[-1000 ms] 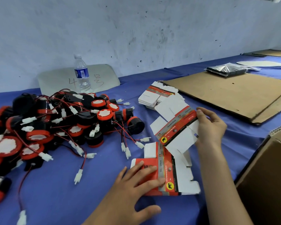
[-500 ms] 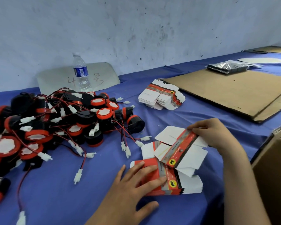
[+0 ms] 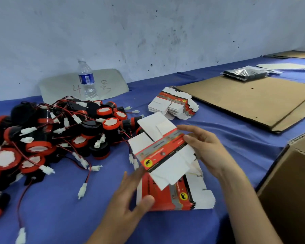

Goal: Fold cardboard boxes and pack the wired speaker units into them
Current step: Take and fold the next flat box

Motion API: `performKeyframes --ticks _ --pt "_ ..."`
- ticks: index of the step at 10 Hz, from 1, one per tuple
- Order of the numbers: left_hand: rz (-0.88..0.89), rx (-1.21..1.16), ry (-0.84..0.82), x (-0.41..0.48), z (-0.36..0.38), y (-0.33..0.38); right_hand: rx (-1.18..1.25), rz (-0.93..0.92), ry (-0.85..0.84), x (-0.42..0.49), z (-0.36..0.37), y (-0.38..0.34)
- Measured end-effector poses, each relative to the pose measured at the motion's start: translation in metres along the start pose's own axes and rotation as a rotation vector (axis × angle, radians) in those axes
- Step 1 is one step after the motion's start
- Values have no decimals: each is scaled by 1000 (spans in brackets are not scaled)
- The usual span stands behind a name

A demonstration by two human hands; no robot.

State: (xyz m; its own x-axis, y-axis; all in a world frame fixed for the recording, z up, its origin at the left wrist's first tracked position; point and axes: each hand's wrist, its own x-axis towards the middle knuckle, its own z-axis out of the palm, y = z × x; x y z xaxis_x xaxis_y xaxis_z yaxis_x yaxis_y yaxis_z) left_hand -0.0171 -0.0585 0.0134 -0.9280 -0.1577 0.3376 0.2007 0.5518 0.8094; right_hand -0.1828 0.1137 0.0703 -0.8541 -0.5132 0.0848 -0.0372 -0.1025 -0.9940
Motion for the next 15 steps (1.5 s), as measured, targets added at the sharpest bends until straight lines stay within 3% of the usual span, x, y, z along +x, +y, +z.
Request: performKeyframes --ticks 1,2,3,4,5,6,7,8,9,10,12,13,14,15 --pt "-139 -247 205 -3 -6 4 -73 -108 -43 -3 30 3" --pt "-397 -250 331 -12 -13 4 -157 -151 -141 -9 54 3" --pt "-438 -289 471 -14 -9 7 -273 -221 -160 -15 74 4" --pt "-403 -277 504 -13 -13 10 -415 -251 -145 -23 84 -1" --pt "-307 -311 524 -7 -15 10 -317 -178 -313 -28 91 -5" --pt "-208 -306 633 -1 -22 -3 -333 -183 -652 -42 111 -1" --pt "-79 -304 757 4 -34 -5 -326 -177 -713 -50 125 10" --pt "-63 -312 746 6 -38 -7 -39 104 -398 -46 123 5" --pt "-21 -352 745 6 -39 -9 227 158 -204 -31 108 3" --pt "-72 -416 751 7 -41 -15 257 236 -29 -8 100 -6" --pt "190 164 522 7 -42 -21 425 384 -17 9 88 -5" --pt "284 313 442 8 -36 -25 354 363 -99 8 92 -5" --pt "304 283 433 8 -35 -21 275 370 -142 2 110 5" --pt "204 -2 466 4 -36 -19 -32 303 -210 2 115 5"
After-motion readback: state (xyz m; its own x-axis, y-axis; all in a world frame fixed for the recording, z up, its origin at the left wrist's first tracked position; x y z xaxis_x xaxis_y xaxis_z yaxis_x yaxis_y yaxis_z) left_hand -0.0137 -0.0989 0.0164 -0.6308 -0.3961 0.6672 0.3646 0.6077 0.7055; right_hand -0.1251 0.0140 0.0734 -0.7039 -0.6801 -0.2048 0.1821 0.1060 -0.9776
